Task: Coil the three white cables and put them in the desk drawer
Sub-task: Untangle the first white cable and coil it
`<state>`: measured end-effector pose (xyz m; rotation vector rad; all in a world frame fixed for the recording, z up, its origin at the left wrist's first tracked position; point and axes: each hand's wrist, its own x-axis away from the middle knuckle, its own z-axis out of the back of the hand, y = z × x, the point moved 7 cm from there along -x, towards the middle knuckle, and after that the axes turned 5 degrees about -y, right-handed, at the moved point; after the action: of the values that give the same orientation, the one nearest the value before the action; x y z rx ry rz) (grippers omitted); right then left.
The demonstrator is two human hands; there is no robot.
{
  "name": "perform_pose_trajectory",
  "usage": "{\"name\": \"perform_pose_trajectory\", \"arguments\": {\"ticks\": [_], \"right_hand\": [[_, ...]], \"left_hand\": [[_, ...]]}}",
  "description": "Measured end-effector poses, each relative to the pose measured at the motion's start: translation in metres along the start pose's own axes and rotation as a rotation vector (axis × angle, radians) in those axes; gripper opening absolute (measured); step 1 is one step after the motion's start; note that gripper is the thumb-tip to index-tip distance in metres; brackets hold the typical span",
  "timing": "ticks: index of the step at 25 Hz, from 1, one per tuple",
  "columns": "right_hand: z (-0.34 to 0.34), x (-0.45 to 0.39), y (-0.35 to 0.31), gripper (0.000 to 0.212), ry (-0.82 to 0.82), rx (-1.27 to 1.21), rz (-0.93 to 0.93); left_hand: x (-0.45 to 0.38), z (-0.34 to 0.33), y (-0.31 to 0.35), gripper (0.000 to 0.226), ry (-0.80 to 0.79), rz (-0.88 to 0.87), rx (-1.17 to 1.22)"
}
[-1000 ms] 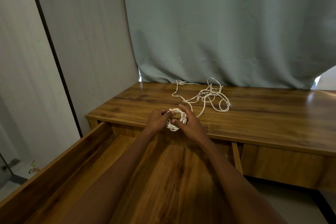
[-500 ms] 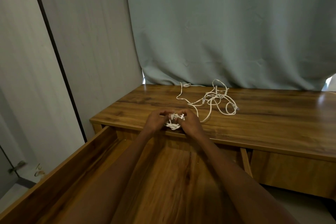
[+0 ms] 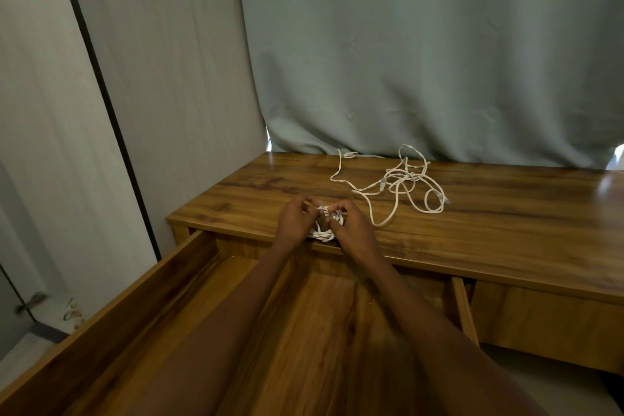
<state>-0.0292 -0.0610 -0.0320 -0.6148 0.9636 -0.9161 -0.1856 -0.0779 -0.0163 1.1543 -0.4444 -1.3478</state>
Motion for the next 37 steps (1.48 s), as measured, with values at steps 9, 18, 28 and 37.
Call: {"name": "perform_pose_trajectory", "arguments": {"ticks": [9,18,28,37], "right_hand": [[-0.008,0.002,-0.007,0.026,-0.143,0.26,0.083],[0.009,-0.003,0.006,0.037,-0.147,0.162,-0.033],[0.0,0.007,-0.009,0.062,-0.26,0.307,0.052],[-0.036,-0.022,-0.012,0.067,-0.181,0.439,-0.016]], "left_hand": [[-0.01,0.002,-0.011,0.007,-0.086,0.027,-0.109],[-0.016,-0.006,-0.014,0.006,-0.226,0.053,-0.205],[-0.021,0.001,-0.012,0.013,-0.24,0.021,-0.144],[-0.013,0.062,-0.031,0.026,0.128,0.03,-0.065]]}}
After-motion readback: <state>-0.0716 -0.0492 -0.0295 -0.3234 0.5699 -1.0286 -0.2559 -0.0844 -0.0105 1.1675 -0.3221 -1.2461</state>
